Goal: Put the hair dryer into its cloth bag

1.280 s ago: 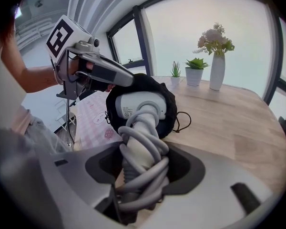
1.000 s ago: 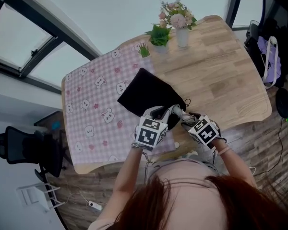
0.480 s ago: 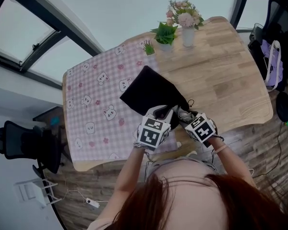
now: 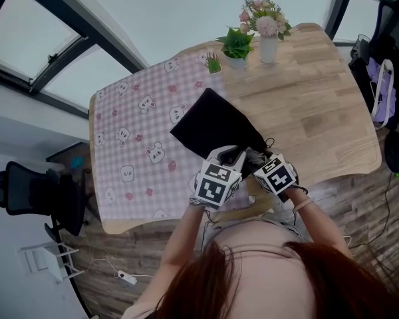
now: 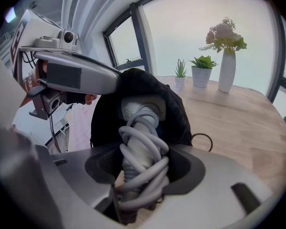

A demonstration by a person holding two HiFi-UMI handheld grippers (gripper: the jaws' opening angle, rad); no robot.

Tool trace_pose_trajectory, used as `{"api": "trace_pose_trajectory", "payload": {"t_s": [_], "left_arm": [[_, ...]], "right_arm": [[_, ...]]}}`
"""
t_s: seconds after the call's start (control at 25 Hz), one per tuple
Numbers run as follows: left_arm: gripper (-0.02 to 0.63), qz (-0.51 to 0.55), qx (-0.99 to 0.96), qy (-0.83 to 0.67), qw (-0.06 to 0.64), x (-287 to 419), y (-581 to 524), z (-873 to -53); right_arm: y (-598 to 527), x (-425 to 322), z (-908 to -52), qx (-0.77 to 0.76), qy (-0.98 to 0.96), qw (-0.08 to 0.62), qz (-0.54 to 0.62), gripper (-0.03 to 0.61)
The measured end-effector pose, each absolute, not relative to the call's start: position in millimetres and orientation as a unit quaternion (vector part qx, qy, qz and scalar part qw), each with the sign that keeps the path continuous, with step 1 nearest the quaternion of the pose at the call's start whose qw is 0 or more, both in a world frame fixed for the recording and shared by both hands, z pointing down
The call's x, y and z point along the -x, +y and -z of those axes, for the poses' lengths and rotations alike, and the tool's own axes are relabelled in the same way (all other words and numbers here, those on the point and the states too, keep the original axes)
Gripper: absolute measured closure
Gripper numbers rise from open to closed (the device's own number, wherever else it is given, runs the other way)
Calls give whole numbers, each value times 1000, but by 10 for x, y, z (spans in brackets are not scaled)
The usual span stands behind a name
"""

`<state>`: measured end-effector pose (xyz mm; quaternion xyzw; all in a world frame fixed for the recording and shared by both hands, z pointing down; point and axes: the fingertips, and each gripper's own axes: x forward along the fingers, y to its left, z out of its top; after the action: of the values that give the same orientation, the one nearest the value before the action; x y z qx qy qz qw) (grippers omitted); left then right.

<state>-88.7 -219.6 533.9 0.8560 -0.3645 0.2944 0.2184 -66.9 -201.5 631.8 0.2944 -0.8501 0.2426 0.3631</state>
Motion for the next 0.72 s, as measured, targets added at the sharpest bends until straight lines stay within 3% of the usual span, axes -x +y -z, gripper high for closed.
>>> {"api": "trace_pose_trajectory", "payload": {"t_s": [0.72], "left_arm": [[546,-297,-856,-356,227,897,-2101,-5397]], "right_arm": [[-2193,882,-6318,-296,-856,340,-251,339]]}}
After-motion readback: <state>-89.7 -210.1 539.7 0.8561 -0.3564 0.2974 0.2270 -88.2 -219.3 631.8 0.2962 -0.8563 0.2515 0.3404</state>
